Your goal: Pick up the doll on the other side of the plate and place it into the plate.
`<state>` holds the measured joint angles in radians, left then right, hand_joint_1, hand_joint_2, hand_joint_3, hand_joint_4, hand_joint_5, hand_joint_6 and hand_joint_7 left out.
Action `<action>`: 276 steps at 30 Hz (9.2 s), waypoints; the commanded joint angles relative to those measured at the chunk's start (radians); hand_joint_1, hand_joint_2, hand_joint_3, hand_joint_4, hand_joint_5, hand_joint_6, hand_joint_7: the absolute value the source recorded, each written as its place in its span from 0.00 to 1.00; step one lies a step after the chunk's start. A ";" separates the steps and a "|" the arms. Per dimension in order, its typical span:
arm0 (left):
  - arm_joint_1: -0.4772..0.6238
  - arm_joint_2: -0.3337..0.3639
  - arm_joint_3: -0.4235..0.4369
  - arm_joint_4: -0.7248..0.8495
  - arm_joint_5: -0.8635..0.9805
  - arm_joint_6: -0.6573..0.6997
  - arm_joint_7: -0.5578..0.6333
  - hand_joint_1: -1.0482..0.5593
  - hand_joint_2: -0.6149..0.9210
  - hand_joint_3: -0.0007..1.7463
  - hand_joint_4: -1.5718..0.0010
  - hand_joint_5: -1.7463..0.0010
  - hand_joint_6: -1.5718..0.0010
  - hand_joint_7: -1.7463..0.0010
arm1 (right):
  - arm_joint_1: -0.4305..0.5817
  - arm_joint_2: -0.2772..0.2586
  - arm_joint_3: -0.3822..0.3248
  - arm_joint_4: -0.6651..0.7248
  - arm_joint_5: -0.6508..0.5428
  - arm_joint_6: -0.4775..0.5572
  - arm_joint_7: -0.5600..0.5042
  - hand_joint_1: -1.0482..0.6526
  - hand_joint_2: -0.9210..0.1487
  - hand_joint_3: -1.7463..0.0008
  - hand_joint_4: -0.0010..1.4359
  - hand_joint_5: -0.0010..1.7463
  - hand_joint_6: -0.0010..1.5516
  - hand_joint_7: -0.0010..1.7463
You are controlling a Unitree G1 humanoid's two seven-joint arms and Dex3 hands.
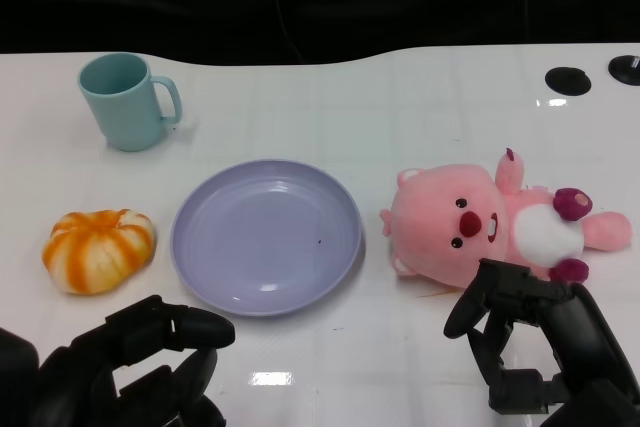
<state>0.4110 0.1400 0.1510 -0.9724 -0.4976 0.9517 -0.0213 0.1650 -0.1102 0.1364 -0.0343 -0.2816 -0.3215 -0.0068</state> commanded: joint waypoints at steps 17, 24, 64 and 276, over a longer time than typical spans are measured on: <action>0.005 0.025 -0.007 0.073 0.001 -0.089 -0.041 0.49 1.00 0.27 0.65 0.06 0.64 0.31 | -0.002 -0.009 -0.009 -0.003 0.008 -0.003 -0.001 0.60 0.54 0.24 0.61 0.92 0.53 0.75; -0.002 0.024 -0.027 0.085 0.012 -0.099 -0.040 0.50 1.00 0.27 0.66 0.07 0.64 0.30 | -0.007 -0.013 -0.020 0.018 0.025 -0.024 0.001 0.61 0.55 0.23 0.61 0.92 0.53 0.75; 0.006 0.012 -0.059 0.069 0.017 -0.098 -0.022 0.50 1.00 0.27 0.67 0.05 0.65 0.29 | -0.179 -0.218 0.029 -0.420 -0.741 0.534 0.349 0.28 0.10 1.00 0.00 0.24 0.17 0.01; 0.029 0.035 -0.085 0.098 0.043 -0.154 -0.032 0.52 1.00 0.29 0.69 0.02 0.66 0.29 | -0.714 -0.058 0.307 0.220 -0.282 0.274 0.243 0.16 0.00 0.88 0.00 0.27 0.11 0.02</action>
<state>0.4405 0.1659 0.0555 -0.8733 -0.4548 0.8016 -0.0506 -0.5786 -0.1423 0.4682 0.2258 -0.5821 -0.0363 0.2309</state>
